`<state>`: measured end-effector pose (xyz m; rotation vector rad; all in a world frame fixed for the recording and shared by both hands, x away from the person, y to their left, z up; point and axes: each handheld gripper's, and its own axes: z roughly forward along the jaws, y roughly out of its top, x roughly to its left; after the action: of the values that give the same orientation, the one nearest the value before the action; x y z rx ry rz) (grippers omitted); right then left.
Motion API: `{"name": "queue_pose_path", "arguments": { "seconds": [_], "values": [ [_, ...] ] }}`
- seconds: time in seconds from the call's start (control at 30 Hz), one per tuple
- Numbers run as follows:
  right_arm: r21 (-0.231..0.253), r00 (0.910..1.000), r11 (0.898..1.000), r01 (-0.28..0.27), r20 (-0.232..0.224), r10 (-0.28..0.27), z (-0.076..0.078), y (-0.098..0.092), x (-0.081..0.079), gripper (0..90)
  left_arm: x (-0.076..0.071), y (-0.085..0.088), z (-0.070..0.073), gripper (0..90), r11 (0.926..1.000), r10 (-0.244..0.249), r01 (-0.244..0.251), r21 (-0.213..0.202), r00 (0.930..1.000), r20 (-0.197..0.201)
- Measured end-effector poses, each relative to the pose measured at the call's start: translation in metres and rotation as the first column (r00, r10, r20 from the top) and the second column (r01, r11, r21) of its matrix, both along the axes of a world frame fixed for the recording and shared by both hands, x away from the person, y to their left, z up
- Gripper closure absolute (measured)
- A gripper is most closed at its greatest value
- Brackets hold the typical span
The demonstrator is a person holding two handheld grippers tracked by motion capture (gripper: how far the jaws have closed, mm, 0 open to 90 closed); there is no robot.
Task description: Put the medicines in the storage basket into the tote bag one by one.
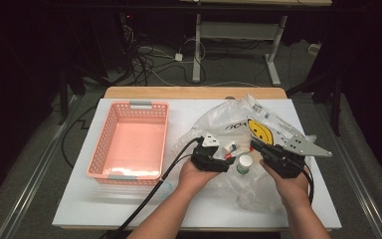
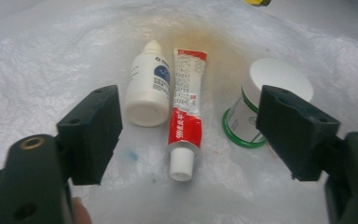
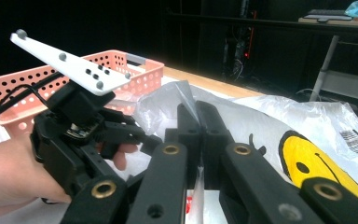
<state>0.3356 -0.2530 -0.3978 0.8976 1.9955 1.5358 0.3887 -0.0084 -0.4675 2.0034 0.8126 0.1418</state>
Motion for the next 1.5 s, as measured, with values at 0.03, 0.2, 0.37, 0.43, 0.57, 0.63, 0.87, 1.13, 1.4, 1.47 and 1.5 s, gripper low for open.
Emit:
{"name": "queue_pose_path", "arguments": {
  "seconds": [0.03, 0.2, 0.37, 0.43, 0.57, 0.63, 0.87, 1.13, 1.4, 1.47, 1.5],
  "values": [
    [-0.001, 1.0000, 1.000, 0.000, 0.000, 0.000, 0.000, 0.000, 0.000, 90.0, -0.001, 0.001, 0.001, 18.5, 1.0000, -0.001, 0.001, -0.003, 1.0000, -0.001],
    [-0.002, 1.0000, 1.000, 0.003, -0.002, -0.003, 0.000, -0.001, -0.001, 90.0, -0.009, 0.006, 0.004, 13.8, 0.9999, -0.009, 0.009, -0.015, 1.0000, 0.003],
    [-0.002, 1.0000, 1.000, 0.005, -0.002, -0.005, -0.001, -0.001, -0.001, 90.0, -0.020, 0.008, 0.006, 0.3, 0.9996, -0.018, 0.018, -0.022, 0.9998, 0.001],
    [-0.006, 1.0000, 1.000, 0.004, 0.000, -0.004, -0.001, -0.001, -0.001, 90.0, -0.024, 0.010, 0.006, 0.0, 0.9993, -0.026, 0.026, -0.026, 0.9997, 0.005],
    [-0.006, 1.0000, 1.000, 0.005, -0.003, -0.005, -0.001, -0.001, -0.001, 90.0, -0.033, 0.014, 0.008, 0.0, 0.9992, -0.031, 0.032, -0.026, 0.9993, 0.018],
    [-0.007, 1.0000, 1.000, 0.005, -0.002, -0.005, -0.001, -0.001, -0.001, 90.0, -0.036, 0.016, 0.009, 0.0, 0.9992, -0.032, 0.033, -0.023, 0.9991, 0.027],
    [-0.011, 1.0000, 1.000, 0.005, -0.007, -0.005, -0.002, -0.002, -0.001, 90.0, -0.047, 0.023, 0.011, 0.0, 0.9987, -0.042, 0.043, -0.028, 0.9983, 0.041],
    [-0.008, 0.9999, 1.000, 0.011, -0.004, -0.011, -0.001, -0.004, 0.000, 90.0, -0.072, 0.030, 0.011, 0.0, 0.9962, -0.085, 0.086, -0.011, 0.9942, 0.065],
    [-0.012, 0.9999, 1.000, 0.010, 0.000, -0.010, 0.000, -0.004, -0.001, 90.0, -0.093, 0.047, 0.002, 0.0, 0.9969, -0.078, 0.078, -0.002, 0.9935, 0.083],
    [-0.011, 0.9999, 1.000, 0.012, -0.002, -0.013, 0.000, -0.004, -0.001, 90.0, -0.094, 0.052, -0.002, 0.0, 0.9976, -0.069, 0.069, 0.003, 0.9952, 0.070],
    [-0.012, 0.9999, 1.000, 0.013, -0.001, -0.013, 0.000, -0.004, -0.002, 90.0, -0.093, 0.054, -0.005, 0.0, 0.9981, -0.062, 0.062, 0.002, 0.9963, 0.060]
  ]
}}
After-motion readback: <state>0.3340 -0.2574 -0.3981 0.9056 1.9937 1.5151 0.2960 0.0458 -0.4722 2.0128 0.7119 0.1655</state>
